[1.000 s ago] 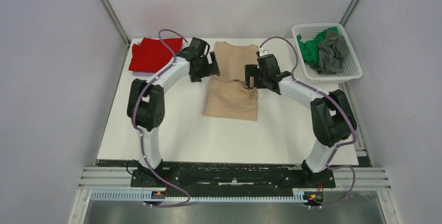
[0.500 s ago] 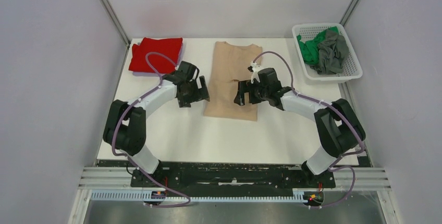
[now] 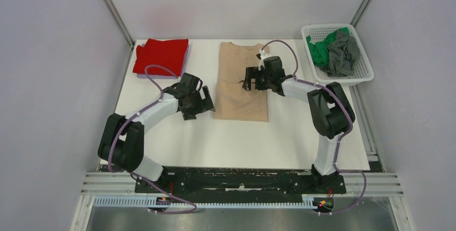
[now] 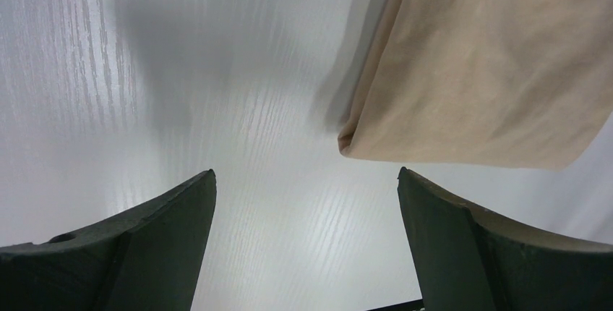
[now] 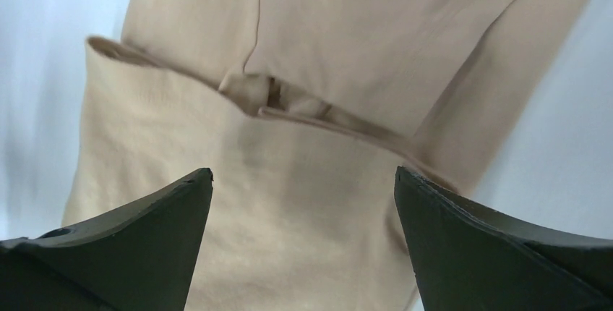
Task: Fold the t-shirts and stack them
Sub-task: Fold the folded rectangular tshirt in 1/3 of the way
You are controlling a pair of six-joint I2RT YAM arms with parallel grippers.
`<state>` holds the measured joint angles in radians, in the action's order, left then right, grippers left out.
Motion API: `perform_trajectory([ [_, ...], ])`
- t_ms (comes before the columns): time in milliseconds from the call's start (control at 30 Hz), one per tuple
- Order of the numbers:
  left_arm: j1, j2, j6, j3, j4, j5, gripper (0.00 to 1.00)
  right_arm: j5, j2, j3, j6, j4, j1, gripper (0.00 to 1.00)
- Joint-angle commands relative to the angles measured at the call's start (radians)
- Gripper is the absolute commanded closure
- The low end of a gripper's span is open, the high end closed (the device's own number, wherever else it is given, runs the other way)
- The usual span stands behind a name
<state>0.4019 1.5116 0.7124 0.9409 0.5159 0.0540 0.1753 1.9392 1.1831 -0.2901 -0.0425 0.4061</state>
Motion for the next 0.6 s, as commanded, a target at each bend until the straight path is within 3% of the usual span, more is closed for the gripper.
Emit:
perform_trajectory([
  [0, 0.003, 0.022, 0.045, 0.013, -0.054, -0.009, 0.00, -0.032, -0.047, 0.075, 0.057, 0.008, -0.013, 0.02],
  [167, 0.004, 0.072, 0.059, 0.009, -0.132, 0.068, 0.09, -0.050, -0.231, -0.100, 0.082, 0.012, -0.013, 0.02],
  [400, 0.021, 0.145, 0.061, -0.002, -0.191, 0.117, 0.34, -0.079, -0.453, -0.384, -0.017, 0.027, -0.056, 0.02],
  [567, 0.051, 0.193, 0.063, 0.000, -0.208, 0.147, 0.52, -0.073, -0.540, -0.482, -0.034, 0.030, -0.078, 0.02],
])
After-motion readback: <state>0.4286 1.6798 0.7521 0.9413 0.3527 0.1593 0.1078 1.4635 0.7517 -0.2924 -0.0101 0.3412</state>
